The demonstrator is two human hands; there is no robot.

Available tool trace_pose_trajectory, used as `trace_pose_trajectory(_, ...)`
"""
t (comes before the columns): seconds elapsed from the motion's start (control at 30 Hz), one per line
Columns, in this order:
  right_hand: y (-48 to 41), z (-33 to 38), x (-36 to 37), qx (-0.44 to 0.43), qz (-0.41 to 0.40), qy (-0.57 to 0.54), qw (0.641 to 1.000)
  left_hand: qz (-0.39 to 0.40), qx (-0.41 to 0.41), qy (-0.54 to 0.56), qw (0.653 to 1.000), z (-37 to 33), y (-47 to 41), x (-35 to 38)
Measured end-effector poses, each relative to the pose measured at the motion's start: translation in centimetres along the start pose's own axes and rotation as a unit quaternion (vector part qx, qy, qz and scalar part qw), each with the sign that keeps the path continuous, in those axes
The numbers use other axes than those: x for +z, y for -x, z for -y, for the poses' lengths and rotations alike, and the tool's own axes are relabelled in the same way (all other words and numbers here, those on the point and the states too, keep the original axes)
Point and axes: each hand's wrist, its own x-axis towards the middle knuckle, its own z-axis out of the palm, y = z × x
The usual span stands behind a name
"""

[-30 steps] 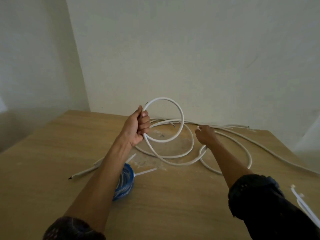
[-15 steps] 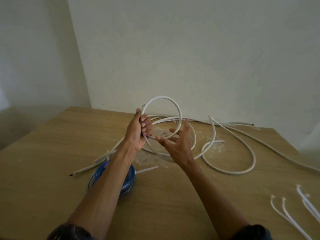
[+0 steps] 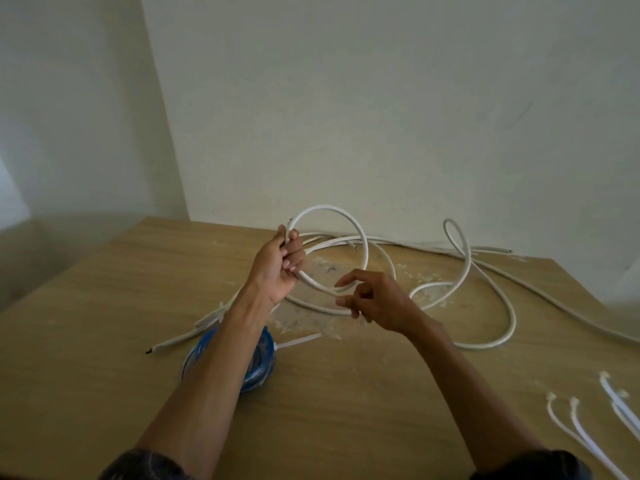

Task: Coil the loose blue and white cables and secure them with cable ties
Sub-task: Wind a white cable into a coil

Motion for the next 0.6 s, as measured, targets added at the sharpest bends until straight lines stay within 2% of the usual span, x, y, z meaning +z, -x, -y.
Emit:
trace_pose_trajectory(0.17,-0.6,0.2,0.2,-0.056,-0.072,0.054,0.994,0.027,0.022,0.038,0.999,0.9,1.0,0.3)
trace_pose_trajectory(0.37,-1.0,-0.7,1.7,-0.055,-0.122,0.041,0.99,0.006,0.065,-0.048,0.997,2.4,2.5,2.0)
trace_pose_trajectory(0.6,-1.2,-0.2,2.2,-0.068,-0.116,0.006,0.991,-0.031,0.08,-0.009,0.996,3.1,2.2,2.1)
